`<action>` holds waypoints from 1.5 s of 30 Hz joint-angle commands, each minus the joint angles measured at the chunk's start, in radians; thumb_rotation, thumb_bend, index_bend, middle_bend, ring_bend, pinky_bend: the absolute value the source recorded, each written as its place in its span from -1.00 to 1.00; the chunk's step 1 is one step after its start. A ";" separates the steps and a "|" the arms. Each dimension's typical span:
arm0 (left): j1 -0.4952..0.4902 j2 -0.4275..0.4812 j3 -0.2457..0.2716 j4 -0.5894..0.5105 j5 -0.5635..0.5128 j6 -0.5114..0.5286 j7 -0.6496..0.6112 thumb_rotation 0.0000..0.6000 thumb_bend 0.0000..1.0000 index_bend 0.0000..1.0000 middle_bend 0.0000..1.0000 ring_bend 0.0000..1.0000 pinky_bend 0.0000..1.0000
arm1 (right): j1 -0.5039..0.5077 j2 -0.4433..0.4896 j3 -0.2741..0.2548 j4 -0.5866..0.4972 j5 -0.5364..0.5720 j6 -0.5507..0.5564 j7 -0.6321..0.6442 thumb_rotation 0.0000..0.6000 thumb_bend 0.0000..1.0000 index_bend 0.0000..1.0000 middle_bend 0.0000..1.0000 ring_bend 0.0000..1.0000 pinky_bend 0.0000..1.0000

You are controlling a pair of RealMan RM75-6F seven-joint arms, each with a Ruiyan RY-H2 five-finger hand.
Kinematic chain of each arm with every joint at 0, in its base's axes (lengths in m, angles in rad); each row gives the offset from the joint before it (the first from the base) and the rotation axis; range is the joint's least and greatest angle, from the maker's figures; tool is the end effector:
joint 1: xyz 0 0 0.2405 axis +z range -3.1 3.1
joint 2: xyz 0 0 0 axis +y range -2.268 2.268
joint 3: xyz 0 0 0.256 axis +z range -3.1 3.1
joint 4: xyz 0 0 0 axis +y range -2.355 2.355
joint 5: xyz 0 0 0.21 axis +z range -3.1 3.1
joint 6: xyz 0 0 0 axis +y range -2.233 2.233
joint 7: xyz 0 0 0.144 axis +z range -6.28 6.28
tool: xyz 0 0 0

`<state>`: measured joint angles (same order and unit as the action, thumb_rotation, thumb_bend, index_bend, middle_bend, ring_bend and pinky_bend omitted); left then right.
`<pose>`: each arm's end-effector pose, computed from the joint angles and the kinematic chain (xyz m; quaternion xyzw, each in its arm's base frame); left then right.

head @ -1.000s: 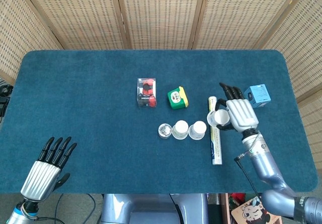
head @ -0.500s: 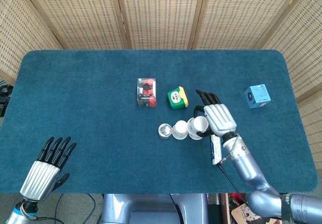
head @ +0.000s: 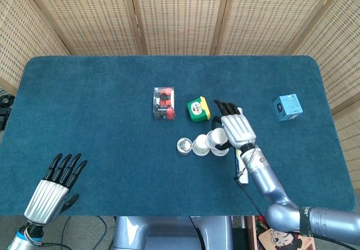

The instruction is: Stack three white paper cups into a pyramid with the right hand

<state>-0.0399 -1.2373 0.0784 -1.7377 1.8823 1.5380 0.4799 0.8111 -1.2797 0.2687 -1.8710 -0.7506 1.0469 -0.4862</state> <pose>-0.2323 0.1299 0.0957 -0.7216 -0.2368 -0.3865 0.5233 -0.1069 -0.3458 0.0629 0.6896 -0.4369 0.3798 0.4351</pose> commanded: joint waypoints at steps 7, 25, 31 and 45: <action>-0.002 -0.003 0.000 0.001 -0.002 -0.007 0.005 1.00 -0.59 -1.00 -1.00 -1.00 -1.00 | 0.009 0.005 -0.011 0.009 0.013 -0.002 0.008 1.00 -0.74 0.06 -1.00 -1.00 -1.00; -0.001 -0.003 0.001 0.002 -0.001 -0.004 0.004 1.00 -0.59 -1.00 -1.00 -1.00 -1.00 | 0.029 -0.020 -0.022 0.031 0.011 -0.002 0.027 1.00 -0.74 0.06 -1.00 -1.00 -1.00; -0.001 -0.004 0.000 0.003 -0.001 -0.004 0.004 1.00 -0.59 -1.00 -1.00 -1.00 -1.00 | 0.033 -0.031 -0.027 0.047 0.017 -0.009 0.036 1.00 -0.74 0.04 -1.00 -1.00 -1.00; 0.000 -0.004 0.002 0.003 0.002 -0.002 0.003 1.00 -0.59 -1.00 -1.00 -1.00 -1.00 | 0.029 -0.018 -0.038 0.038 -0.001 0.010 0.032 1.00 -0.74 -0.59 -1.00 -1.00 -1.00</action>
<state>-0.0403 -1.2418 0.0808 -1.7347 1.8842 1.5356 0.4834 0.8416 -1.3023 0.2331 -1.8286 -0.7499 1.0515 -0.4493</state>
